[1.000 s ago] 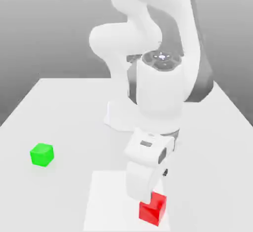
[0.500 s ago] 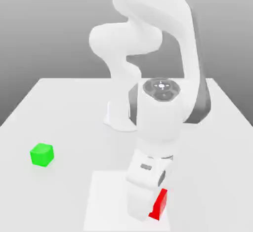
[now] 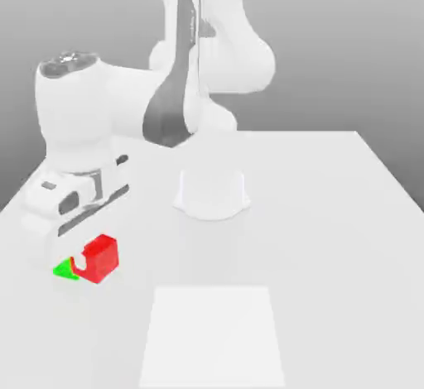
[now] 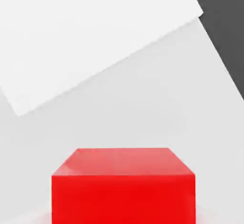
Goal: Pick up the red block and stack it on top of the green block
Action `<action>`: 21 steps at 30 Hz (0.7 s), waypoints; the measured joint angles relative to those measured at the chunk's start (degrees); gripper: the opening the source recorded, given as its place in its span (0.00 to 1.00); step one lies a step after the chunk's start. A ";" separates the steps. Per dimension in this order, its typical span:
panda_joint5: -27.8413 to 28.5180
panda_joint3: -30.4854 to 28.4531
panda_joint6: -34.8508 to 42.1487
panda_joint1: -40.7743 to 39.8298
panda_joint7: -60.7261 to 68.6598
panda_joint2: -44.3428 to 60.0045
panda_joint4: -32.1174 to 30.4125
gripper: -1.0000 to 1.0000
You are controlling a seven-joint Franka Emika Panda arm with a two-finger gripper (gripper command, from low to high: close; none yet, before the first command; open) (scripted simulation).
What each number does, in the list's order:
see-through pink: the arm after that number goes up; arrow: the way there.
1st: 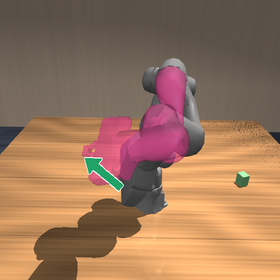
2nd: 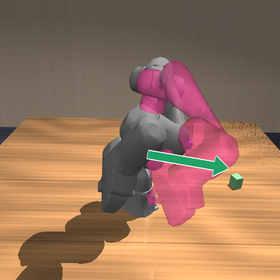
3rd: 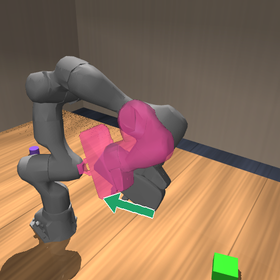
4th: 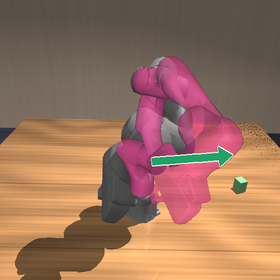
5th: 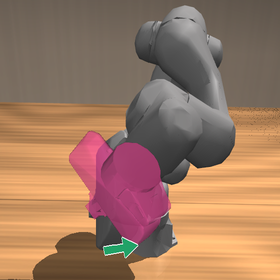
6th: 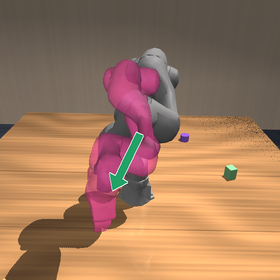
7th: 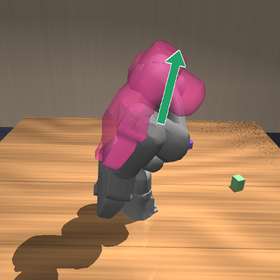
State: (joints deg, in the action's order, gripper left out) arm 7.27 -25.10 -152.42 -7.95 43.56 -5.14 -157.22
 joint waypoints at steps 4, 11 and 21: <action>4.21 -5.06 0.25 -5.42 7.82 -4.20 -3.52 0.00; 2.48 -10.16 -4.00 -7.46 17.09 -2.56 -5.86 0.00; -17.26 -6.39 -13.78 -6.33 31.06 9.27 -5.70 1.00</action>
